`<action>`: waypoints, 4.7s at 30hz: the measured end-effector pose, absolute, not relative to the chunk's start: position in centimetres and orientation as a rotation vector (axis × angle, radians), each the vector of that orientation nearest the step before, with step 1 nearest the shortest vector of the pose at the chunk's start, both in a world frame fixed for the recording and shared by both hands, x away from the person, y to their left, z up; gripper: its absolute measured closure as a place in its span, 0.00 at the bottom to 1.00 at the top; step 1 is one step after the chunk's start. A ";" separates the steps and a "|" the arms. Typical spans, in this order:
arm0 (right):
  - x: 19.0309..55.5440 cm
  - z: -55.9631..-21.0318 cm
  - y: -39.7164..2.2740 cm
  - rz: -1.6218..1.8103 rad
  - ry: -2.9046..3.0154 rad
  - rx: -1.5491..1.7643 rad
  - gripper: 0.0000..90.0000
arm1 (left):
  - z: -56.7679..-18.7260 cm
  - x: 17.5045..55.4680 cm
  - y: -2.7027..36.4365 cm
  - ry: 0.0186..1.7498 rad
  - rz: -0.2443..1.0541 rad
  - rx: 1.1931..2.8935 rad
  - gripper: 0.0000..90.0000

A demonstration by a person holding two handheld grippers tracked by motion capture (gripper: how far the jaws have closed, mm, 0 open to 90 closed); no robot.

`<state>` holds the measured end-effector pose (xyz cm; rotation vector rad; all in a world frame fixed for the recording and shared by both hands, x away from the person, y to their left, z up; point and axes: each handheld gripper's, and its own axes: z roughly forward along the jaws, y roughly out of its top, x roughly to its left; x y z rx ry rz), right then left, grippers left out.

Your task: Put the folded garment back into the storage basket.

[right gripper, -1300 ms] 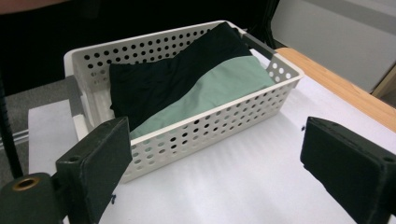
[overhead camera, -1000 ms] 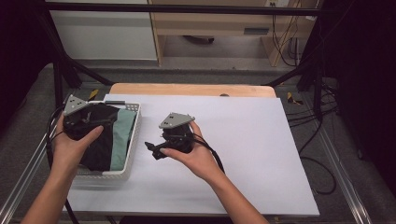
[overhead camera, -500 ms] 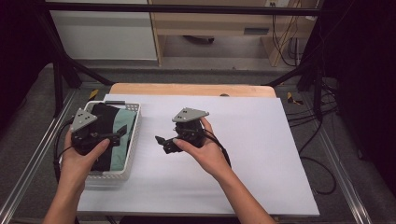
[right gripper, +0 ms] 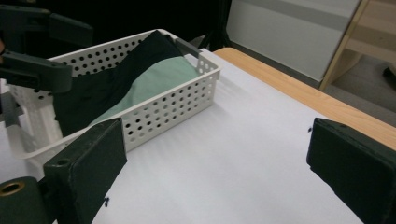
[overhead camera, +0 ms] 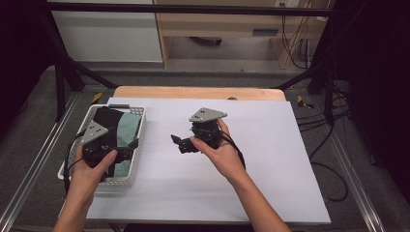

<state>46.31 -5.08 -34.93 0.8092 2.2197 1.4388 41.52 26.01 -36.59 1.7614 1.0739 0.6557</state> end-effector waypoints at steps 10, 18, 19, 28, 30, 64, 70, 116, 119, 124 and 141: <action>46.9 -35.2 -7.8 1.454 2.162 0.934 0.06 | -37.2 41.2 25.1 1.044 0.629 1.778 0.04; 46.8 -35.1 -10.1 1.441 2.131 0.983 0.06 | -37.2 41.1 24.5 1.037 0.639 1.792 0.05; 46.8 -35.0 -10.3 1.440 2.125 0.987 0.06 | -37.1 41.0 24.5 1.037 0.646 1.793 0.05; 46.0 -34.5 -11.9 1.453 2.091 0.992 0.06 | -36.7 40.7 25.4 1.044 0.667 1.764 0.05; 46.0 -34.5 -12.1 1.451 2.083 0.997 0.06 | -36.7 40.7 25.6 1.048 0.666 1.761 0.05; 43.6 -36.3 -19.9 1.473 1.892 1.109 0.04 | -37.1 39.4 27.0 1.073 0.648 1.752 0.04; 43.2 -36.6 -20.7 1.477 1.867 1.119 0.04 | -37.0 39.3 27.3 1.072 0.657 1.742 0.04; 39.0 -39.3 -28.3 1.391 1.739 1.241 0.04 | -38.3 37.7 27.4 1.070 0.646 1.723 0.05; 38.7 -39.8 -28.4 1.388 1.737 1.249 0.04 | -38.3 37.7 27.4 1.070 0.648 1.727 0.05; 38.2 -40.6 -28.6 1.391 1.720 1.269 0.04 | -38.3 37.7 27.5 1.067 0.650 1.722 0.05; 37.7 -42.4 -28.4 1.375 1.734 1.276 0.04 | -38.5 37.8 27.5 1.062 0.647 1.737 0.05</action>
